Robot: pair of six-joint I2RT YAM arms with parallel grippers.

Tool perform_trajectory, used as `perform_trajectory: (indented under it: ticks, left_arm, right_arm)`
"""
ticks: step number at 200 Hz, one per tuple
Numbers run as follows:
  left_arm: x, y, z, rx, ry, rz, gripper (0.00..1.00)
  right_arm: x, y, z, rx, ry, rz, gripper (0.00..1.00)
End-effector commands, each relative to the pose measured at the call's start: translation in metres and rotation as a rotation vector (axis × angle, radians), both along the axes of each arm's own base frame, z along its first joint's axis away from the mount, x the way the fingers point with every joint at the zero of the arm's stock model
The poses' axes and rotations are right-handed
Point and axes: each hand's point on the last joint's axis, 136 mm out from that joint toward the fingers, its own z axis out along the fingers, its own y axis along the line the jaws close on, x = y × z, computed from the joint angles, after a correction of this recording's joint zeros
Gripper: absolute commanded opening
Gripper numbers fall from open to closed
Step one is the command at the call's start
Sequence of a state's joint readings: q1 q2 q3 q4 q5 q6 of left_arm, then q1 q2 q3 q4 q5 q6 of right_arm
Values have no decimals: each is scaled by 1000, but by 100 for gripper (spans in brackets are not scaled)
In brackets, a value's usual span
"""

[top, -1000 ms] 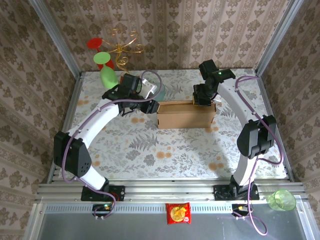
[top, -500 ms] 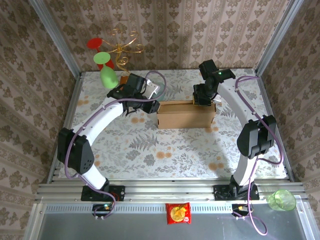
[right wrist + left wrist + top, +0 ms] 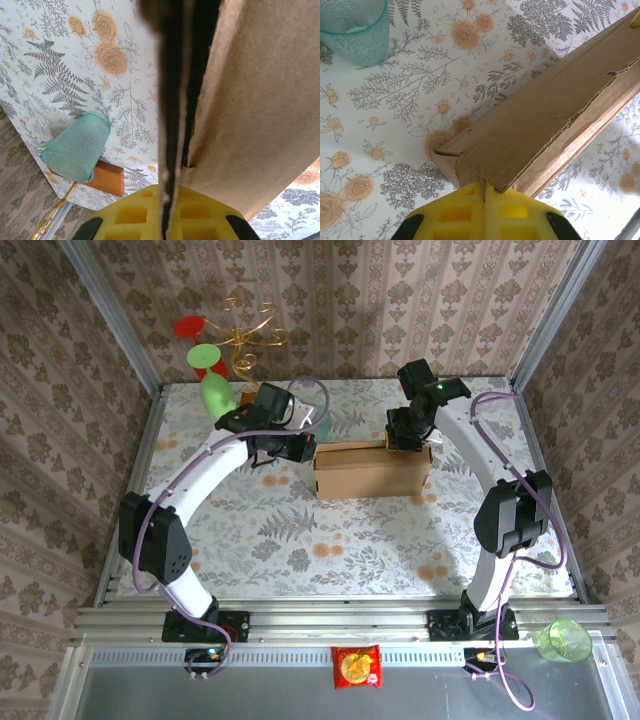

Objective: Fold the paper box

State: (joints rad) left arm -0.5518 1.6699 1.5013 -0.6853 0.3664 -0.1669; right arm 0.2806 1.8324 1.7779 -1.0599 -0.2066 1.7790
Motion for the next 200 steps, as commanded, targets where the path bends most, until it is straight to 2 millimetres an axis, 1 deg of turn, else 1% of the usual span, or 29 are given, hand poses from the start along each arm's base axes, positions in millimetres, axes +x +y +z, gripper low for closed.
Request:
perform_trajectory:
  ticks: [1,41,80,97,126,157,200]
  left_arm:
    - [-7,-13,11,-83,105,13,4]
    - [-10,-18,12,-113,228,61,2]
    - [-9,-20,15,-150,301,110,2]
    - [-10,-21,17,-152,322,114,2]
    - [-11,-20,13,-152,367,144,1]
    - [-10,-25,11,-203,399,180,1]
    - [-5,-28,16,-263,435,210,0]
  right_arm:
    - [-24,-4,-31,-59,133,15,0]
    - [-23,-4,-34,-60,136,17,0]
    - [-25,-5,-35,-63,139,16,0]
    - [-25,-5,-37,-64,142,15,0]
    - [-25,-5,-37,-63,143,16,0]
    - [-25,-5,-39,-63,145,17,0]
    - [-26,-5,-42,-65,150,17,0]
